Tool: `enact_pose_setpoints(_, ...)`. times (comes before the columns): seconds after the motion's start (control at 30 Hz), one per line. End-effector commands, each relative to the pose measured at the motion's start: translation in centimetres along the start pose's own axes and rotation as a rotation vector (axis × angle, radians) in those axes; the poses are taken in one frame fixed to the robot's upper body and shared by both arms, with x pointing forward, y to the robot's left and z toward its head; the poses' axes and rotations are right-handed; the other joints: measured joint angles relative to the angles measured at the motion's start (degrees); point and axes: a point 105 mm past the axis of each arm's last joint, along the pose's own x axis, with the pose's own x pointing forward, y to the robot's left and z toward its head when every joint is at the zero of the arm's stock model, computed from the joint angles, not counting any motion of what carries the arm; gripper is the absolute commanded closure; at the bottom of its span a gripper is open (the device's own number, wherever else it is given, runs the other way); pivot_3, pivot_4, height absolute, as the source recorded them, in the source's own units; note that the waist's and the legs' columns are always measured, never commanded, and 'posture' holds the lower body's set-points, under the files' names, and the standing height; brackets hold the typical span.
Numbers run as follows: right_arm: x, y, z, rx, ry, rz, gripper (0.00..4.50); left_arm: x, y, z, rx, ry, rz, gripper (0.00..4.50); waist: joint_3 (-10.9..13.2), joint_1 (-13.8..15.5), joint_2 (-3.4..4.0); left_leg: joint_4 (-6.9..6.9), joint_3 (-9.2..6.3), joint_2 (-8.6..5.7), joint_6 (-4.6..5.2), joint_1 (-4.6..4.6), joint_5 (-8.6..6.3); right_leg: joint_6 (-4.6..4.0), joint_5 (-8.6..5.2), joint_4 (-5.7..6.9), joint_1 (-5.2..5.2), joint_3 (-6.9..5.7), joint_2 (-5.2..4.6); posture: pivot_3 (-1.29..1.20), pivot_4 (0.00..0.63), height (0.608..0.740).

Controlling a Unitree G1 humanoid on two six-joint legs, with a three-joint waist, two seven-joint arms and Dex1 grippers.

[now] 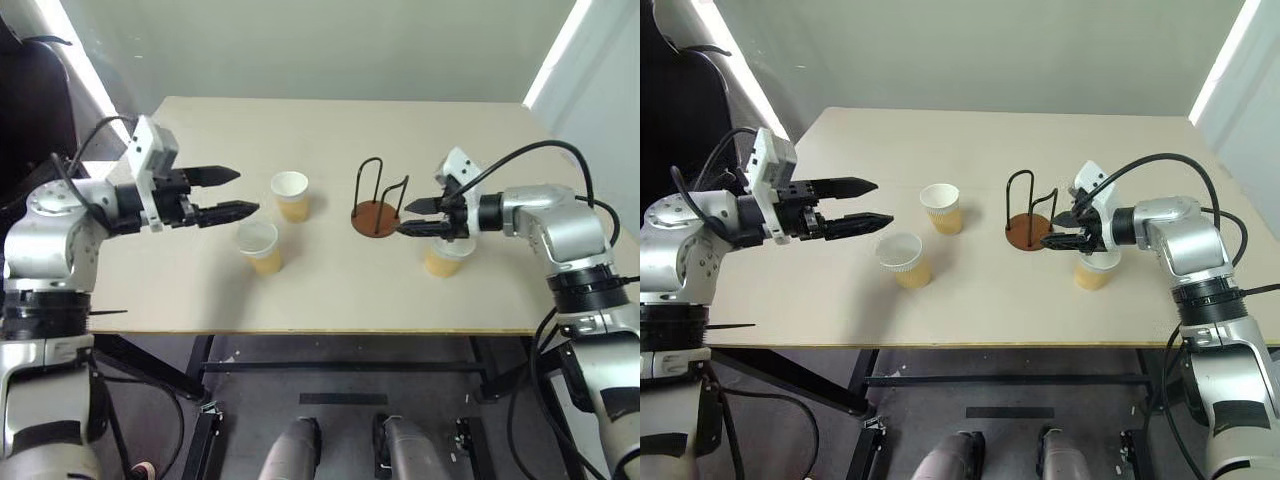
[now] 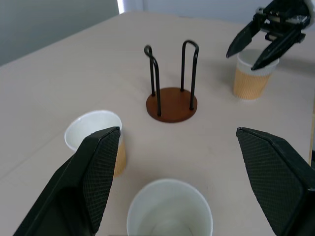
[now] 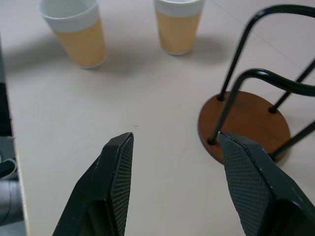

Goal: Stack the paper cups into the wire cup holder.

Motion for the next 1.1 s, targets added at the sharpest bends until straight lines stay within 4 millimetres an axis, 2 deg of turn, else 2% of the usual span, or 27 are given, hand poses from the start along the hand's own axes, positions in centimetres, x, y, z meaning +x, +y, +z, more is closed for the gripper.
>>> enact_pose_setpoints(0.03,-0.3,0.6,1.0,-0.071,-0.003,0.027,1.81,-0.1,-0.1,1.5,0.014,-0.043,-0.03,0.43,0.0,-0.01,0.0,0.0,0.0,0.0,0.0,0.01,0.0,0.0,0.0,0.0,0.01,0.0,0.0,0.0,0.15,0.74)
enact_pose_setpoints(0.43,1.6,-0.5,1.5,-0.088,-0.025,-0.044,1.81,-0.4,0.0,1.2,0.011,-0.026,-0.03,0.43,0.0,-0.07,0.0,0.01,0.0,0.01,0.15,0.01,0.09,0.01,0.0,-0.01,0.02,0.0,0.0,0.0,0.15,0.74)
enact_pose_setpoints(0.73,3.0,-2.5,1.7,-0.126,-0.027,-0.131,1.81,-0.5,0.1,1.4,0.026,-0.019,-0.023,0.43,0.0,-0.02,0.0,0.01,-0.03,0.02,0.07,0.0,0.04,0.0,0.0,-0.02,0.01,-0.03,-0.01,0.0,0.15,0.74)
enact_pose_setpoints(1.1,4.8,-3.7,3.3,-0.139,-0.06,-0.199,1.81,-0.5,0.0,1.6,0.03,-0.024,-0.017,0.43,0.01,-0.08,0.01,-0.01,-0.05,0.02,-0.06,-0.01,-0.04,-0.01,0.0,-0.01,-0.01,-0.06,-0.01,0.0,0.15,0.74)
